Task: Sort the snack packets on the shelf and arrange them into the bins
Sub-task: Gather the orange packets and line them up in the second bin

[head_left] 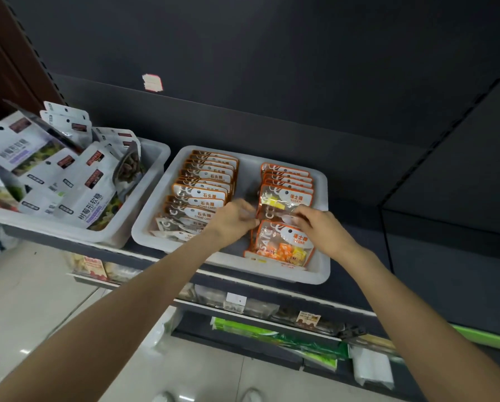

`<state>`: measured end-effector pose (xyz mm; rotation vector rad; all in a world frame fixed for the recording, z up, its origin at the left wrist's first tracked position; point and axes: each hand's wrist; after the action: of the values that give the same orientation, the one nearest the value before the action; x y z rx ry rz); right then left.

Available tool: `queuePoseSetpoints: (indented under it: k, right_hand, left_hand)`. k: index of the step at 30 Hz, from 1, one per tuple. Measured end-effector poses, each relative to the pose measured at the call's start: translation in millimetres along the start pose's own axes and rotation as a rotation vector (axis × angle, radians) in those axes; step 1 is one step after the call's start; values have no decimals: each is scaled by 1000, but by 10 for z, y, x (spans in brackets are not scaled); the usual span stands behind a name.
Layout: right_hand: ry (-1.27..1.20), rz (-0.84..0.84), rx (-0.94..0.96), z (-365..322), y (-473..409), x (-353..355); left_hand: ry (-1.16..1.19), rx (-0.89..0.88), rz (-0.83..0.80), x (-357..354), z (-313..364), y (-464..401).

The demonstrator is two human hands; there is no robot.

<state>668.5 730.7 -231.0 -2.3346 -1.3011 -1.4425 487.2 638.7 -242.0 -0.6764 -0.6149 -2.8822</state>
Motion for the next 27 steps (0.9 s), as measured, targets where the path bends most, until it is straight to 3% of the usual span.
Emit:
queuePoseSetpoints:
  k: [5,7,10,13,16,21,27]
  right_hand:
    - [31,-135,-46,-83,43,-79]
    - [25,-153,-57,-76,70,-108]
    - [41,-71,-64,-66,125,-132]
    - [121,83,-132,-92,217,-212]
    - [203,135,-202,-189,299,-290]
    - [321,265,-242,-321,552,-317]
    - [174,236,-222,-330,576,-373]
  left_hand:
    - [291,102,-141,-146,119,89]
    - [224,60,-142,-178,169,147]
    - [-4,-19,10,-77,153,183]
    - [-104,-37,-37,-26,36,234]
    - [-179,-66,-118,-55,-35,268]
    - [-23,-157,32,-44,-53,308]
    - [-101,-167,-17,-14,-106,375]
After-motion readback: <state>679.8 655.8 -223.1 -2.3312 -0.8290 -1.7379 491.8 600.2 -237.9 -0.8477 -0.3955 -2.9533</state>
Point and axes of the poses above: each hand's wrist, its own y-axis away from the middle knuckle, its own x-axis out of the back of the hand, z = x × y, and after that the axes turned 11 degrees about -z, right-handed
